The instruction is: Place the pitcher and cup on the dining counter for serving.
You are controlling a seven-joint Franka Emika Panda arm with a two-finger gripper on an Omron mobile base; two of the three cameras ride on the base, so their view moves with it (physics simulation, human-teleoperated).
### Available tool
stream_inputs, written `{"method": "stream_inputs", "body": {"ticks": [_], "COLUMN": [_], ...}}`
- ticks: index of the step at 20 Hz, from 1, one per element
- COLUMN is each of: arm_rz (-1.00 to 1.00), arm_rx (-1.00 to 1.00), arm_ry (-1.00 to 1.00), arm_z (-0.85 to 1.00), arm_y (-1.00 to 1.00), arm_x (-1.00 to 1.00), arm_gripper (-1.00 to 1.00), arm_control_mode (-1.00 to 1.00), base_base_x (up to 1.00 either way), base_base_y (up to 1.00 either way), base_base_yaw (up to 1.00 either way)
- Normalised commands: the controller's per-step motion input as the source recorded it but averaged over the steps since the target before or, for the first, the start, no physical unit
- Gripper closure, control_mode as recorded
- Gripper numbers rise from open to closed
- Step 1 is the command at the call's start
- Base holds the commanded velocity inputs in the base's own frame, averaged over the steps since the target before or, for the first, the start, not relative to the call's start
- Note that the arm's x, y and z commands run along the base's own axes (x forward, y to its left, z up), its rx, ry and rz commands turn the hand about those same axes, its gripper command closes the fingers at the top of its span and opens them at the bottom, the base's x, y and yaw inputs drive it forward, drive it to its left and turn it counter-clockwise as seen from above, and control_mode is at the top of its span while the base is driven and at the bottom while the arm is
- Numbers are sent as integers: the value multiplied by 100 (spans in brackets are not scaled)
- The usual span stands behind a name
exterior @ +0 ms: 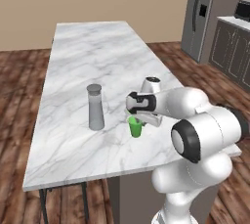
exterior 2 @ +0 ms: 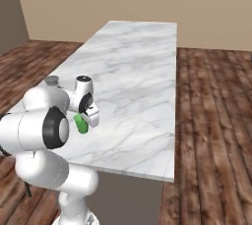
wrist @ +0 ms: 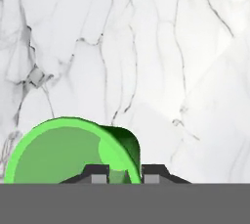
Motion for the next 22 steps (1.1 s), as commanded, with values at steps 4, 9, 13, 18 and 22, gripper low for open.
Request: {"method": "stream_inputs", "body": {"ticks": [4, 9, 13, 18, 22], "arm_rz": [0, 0, 0, 0, 0], "arm_rx": [0, 0, 0, 0, 0], "arm_ry": [-3, -21, -37, -45, -34], "arm_z": [10, 53, 74, 72, 56], "arm_y": [1, 0, 0, 0, 0], "arm_x": [-1, -29, -76, -100, -100], "arm_gripper": [-100, -100, -100, -100, -100], "arm_control_mode": [-100, -100, -100, -100, -100], "base_base_x": [0, 0, 0, 0, 0], "base_base_y": [0, 0, 0, 0, 0], "base_base_yaw": [0, 0, 0, 0, 0]}}
